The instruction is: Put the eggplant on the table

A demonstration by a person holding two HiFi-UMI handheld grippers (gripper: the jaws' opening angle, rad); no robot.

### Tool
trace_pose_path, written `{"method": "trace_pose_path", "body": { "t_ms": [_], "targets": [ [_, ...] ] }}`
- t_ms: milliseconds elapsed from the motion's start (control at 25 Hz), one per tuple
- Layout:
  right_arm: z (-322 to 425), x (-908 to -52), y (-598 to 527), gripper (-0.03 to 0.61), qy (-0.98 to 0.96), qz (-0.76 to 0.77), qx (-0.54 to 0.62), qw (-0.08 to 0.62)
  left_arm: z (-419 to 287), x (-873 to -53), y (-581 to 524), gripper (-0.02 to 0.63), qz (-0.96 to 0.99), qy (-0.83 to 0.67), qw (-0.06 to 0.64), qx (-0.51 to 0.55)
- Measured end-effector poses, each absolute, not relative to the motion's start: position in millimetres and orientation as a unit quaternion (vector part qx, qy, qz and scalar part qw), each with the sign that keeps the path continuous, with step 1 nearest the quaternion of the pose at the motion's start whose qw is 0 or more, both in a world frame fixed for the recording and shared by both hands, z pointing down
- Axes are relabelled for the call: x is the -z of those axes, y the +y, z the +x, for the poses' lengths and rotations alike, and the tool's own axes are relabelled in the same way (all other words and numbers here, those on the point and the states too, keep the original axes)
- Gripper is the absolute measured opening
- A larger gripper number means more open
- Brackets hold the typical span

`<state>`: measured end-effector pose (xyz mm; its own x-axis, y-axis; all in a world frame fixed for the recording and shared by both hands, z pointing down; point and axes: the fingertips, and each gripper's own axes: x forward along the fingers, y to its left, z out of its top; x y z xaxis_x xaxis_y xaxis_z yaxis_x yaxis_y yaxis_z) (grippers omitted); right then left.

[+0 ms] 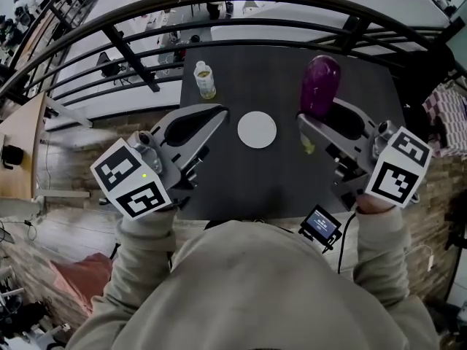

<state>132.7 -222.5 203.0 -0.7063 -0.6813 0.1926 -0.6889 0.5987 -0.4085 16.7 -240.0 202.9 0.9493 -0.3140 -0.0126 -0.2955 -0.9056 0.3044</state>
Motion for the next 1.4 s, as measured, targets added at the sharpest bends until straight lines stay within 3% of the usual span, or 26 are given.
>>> {"method": "trace_pose_path", "body": {
  "t_ms": [440,720,1400],
  "targets": [
    [91.1,-217.8,-291.5,0.212,-0.876,0.401,-0.265,0.029,-16.6,-231.9,-297.9,0.006,0.974,-0.129,0.185,0.005],
    [78.4,-222.4,-279.3,0.212,-0.873,0.404,-0.269,0.044,-23.9,-240.1,-292.2,0.006,0.973,-0.122,0.195,0.016],
    [96.0,-226.5,-312.4,0.212,-0.886,0.374,-0.271,0.039,-3.8,-235.3,-308.8,0.006,0.969,-0.147,0.194,0.033]
  ]
}}
